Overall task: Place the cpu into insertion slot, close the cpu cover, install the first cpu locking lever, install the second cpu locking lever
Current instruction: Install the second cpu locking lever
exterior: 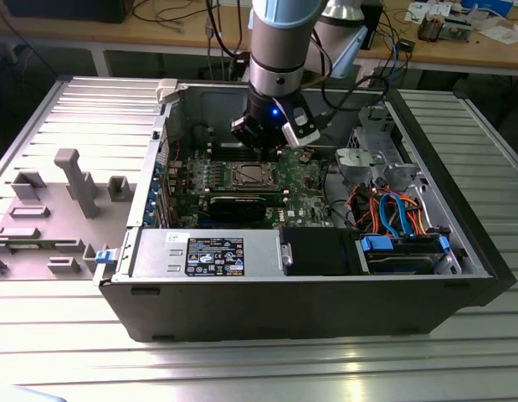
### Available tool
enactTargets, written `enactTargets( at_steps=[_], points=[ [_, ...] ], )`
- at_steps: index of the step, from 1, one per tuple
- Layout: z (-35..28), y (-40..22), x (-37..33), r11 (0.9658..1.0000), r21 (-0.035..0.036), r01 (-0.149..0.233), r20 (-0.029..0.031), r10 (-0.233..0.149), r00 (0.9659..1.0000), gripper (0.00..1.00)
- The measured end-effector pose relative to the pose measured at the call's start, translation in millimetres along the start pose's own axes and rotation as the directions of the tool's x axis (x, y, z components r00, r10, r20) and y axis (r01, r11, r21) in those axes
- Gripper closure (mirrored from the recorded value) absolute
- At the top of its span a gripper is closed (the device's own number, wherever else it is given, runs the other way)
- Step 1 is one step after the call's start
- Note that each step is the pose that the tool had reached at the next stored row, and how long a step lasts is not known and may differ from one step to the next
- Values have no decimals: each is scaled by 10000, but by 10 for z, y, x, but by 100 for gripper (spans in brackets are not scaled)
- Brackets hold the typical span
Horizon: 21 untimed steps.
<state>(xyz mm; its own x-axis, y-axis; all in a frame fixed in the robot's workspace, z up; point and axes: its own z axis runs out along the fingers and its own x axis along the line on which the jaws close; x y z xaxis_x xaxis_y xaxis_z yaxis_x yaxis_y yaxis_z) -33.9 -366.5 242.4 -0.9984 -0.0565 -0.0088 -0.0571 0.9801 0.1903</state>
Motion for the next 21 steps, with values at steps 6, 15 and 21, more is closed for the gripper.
enactTargets(
  at_steps=[6, 15, 21],
  points=[
    [-28, -153, 9, 9995, -316, 1, 18, 0, 10000, 89],
    [-77, -408, 24, 9996, -294, 0, 18, 0, 10000, 89],
    [-77, -410, 26, 10000, -67, 2, 4, -2, 10000, 89]
  ],
)
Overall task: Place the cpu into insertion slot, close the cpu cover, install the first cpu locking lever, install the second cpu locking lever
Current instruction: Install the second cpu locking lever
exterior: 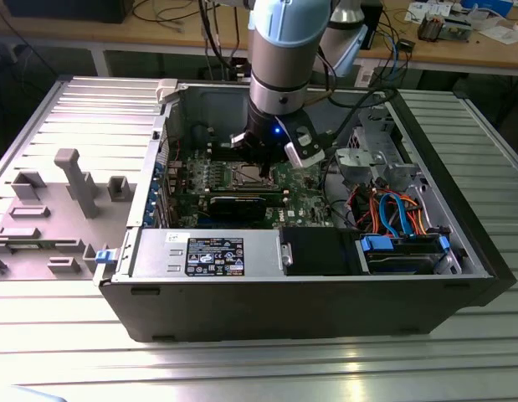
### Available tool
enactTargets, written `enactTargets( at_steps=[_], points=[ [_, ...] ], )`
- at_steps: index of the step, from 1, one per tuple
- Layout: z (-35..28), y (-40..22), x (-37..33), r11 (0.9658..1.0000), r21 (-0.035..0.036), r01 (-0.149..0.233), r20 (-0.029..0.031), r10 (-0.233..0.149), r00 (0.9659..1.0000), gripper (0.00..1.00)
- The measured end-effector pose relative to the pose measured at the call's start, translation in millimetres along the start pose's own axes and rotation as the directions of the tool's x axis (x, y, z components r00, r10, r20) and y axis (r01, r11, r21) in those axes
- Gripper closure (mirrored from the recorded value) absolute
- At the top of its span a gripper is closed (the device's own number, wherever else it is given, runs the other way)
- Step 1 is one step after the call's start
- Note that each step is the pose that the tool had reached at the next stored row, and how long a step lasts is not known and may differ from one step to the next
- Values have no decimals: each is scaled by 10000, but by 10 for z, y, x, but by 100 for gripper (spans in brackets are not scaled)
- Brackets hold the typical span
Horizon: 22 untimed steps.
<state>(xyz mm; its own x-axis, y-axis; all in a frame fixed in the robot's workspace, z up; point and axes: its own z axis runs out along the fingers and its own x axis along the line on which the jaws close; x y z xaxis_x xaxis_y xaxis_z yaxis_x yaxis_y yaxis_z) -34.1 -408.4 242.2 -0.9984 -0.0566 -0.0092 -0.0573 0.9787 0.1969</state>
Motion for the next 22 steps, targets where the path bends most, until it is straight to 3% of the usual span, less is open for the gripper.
enactTargets(
  at_steps=[8, 14, 18, 20, 22],
  points=[
    [3, -15, 202, 10000, 5, -1, 2, 1, 10000, 89],
    [4, -92, 332, 10000, -2, -1, 3, 1, 10000, 89],
    [3, -132, 416, 10000, -64, 0, 6, 0, 10000, 89],
    [9, -142, 452, 9998, -198, 1, 13, -1, 10000, 89],
    [16, -148, 460, 9997, -262, 4, 16, -4, 10000, 89]
  ],
)
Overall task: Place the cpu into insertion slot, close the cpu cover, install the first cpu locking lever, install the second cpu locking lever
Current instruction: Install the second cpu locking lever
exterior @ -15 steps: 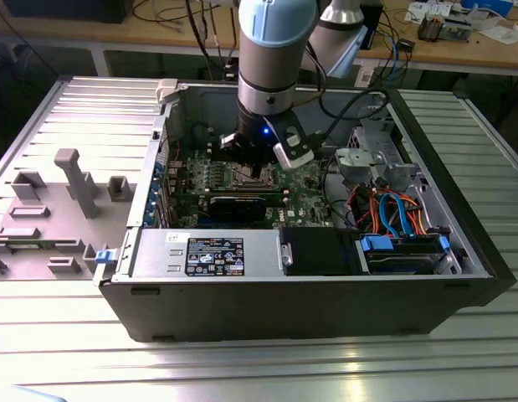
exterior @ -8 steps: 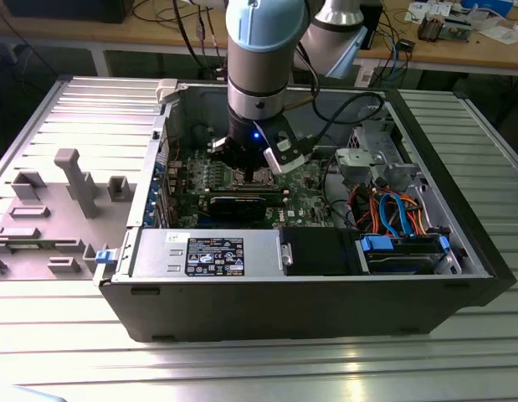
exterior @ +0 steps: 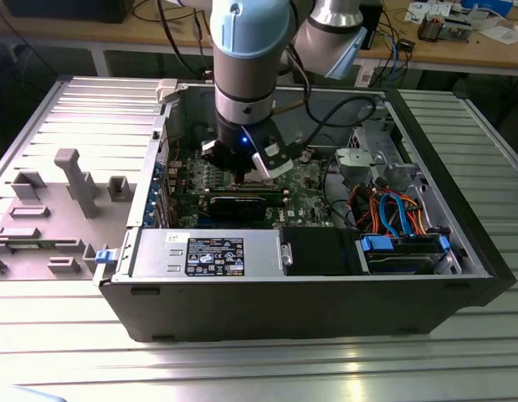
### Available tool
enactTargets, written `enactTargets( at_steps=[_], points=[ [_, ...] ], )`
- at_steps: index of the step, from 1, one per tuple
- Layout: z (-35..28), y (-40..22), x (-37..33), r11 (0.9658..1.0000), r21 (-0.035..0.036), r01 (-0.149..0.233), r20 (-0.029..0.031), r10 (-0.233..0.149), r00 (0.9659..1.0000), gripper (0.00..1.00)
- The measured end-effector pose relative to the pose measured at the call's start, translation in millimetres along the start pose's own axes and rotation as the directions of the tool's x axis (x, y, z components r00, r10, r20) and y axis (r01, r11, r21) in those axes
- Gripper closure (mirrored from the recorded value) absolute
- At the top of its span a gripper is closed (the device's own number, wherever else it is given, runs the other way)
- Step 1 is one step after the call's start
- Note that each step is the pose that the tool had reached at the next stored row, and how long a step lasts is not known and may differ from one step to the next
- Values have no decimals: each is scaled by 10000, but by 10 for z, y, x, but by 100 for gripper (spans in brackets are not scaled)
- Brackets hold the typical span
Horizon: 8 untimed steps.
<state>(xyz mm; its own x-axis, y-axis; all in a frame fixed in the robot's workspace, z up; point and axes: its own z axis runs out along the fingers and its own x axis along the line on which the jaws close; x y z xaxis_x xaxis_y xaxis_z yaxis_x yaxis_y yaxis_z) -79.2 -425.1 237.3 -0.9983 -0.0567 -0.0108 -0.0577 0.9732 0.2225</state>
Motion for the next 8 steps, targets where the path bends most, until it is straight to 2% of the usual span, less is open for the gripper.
enactTargets(
  at_steps=[3, 5, 8],
  points=[
    [30, -10, 9, 10000, -7, 0, 2, 0, 10000, 89],
    [87, -24, 13, 10000, -5, -2, 0, 2, 10000, 89],
    [115, -31, 13, 10000, -6, -2, 1, 2, 10000, 89]
  ],
)
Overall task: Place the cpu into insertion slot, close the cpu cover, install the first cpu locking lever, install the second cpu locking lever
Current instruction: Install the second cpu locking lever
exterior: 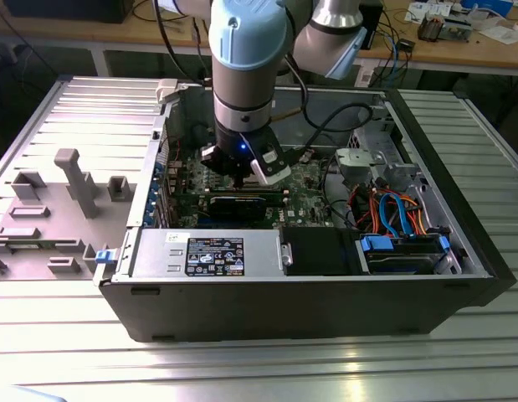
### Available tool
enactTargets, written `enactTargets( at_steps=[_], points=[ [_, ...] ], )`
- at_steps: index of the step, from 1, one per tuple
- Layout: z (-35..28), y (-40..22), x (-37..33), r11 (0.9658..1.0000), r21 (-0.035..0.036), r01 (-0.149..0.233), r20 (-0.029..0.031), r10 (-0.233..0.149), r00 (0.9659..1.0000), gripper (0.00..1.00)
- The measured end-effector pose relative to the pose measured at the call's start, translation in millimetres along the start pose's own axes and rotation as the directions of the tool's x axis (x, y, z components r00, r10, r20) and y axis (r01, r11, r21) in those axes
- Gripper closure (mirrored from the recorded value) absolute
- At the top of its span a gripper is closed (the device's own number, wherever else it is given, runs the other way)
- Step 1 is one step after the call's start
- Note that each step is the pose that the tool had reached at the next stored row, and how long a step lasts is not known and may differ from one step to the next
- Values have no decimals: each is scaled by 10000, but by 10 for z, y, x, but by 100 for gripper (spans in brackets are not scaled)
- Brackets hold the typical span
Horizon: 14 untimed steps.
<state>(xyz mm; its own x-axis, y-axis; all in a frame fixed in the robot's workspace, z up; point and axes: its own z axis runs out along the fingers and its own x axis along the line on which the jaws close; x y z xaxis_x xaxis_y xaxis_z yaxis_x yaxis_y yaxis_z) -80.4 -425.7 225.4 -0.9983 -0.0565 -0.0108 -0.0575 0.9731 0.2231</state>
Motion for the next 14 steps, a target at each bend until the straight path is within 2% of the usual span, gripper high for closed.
enactTargets(
  at_steps=[8, 14],
  points=[
    [71, -15, 19, 10000, -4, 15, -3, -15, 10000, 89],
    [109, -19, 80, 9998, -9, 186, -42, -186, 9998, 89]
  ],
)
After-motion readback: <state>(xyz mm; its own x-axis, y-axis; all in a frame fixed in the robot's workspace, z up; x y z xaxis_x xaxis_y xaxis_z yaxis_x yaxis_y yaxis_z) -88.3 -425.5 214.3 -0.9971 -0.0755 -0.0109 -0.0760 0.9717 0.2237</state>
